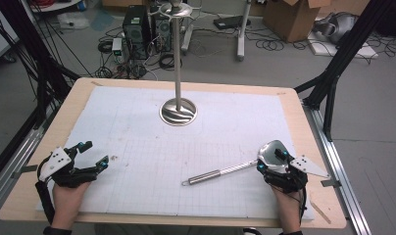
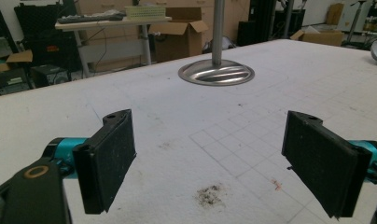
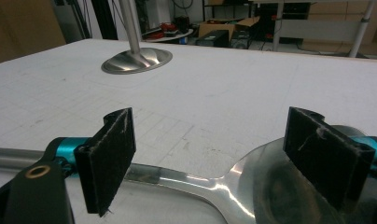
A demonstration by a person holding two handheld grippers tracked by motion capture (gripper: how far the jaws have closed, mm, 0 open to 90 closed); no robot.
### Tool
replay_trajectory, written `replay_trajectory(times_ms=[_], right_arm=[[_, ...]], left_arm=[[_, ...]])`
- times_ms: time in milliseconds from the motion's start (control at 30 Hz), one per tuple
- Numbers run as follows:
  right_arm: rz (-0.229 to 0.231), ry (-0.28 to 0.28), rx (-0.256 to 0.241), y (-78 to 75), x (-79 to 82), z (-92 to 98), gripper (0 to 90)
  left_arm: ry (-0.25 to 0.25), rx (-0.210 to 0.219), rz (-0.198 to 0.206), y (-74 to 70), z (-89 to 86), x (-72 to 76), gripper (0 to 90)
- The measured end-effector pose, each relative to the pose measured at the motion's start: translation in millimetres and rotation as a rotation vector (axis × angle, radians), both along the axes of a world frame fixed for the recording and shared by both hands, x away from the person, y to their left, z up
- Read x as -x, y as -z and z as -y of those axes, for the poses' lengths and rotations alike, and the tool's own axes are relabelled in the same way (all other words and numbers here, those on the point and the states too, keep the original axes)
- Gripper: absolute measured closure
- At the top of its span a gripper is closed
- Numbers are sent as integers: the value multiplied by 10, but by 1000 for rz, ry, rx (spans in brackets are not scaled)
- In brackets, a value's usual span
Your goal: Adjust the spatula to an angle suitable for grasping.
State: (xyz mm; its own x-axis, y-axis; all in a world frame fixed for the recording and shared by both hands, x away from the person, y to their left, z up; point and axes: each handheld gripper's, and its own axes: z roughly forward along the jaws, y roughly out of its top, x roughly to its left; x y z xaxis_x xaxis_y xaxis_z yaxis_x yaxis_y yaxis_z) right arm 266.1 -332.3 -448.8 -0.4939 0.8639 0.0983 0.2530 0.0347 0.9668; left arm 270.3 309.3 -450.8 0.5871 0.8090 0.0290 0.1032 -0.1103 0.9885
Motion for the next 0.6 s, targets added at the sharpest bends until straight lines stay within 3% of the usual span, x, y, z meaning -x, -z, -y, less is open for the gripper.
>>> replay_trajectory(times_ms=[267, 367, 600], right_arm=[[10, 11, -28, -9, 28, 17, 170], [51, 1, -39, -61, 70, 17, 225], [64, -31, -21, -139, 150, -34, 353]], left_arm=[[-5, -8, -5, -2, 12, -5, 177], [-13, -15, -12, -5, 17, -12, 177], [-9, -25, -10, -5, 23, -14, 177]])
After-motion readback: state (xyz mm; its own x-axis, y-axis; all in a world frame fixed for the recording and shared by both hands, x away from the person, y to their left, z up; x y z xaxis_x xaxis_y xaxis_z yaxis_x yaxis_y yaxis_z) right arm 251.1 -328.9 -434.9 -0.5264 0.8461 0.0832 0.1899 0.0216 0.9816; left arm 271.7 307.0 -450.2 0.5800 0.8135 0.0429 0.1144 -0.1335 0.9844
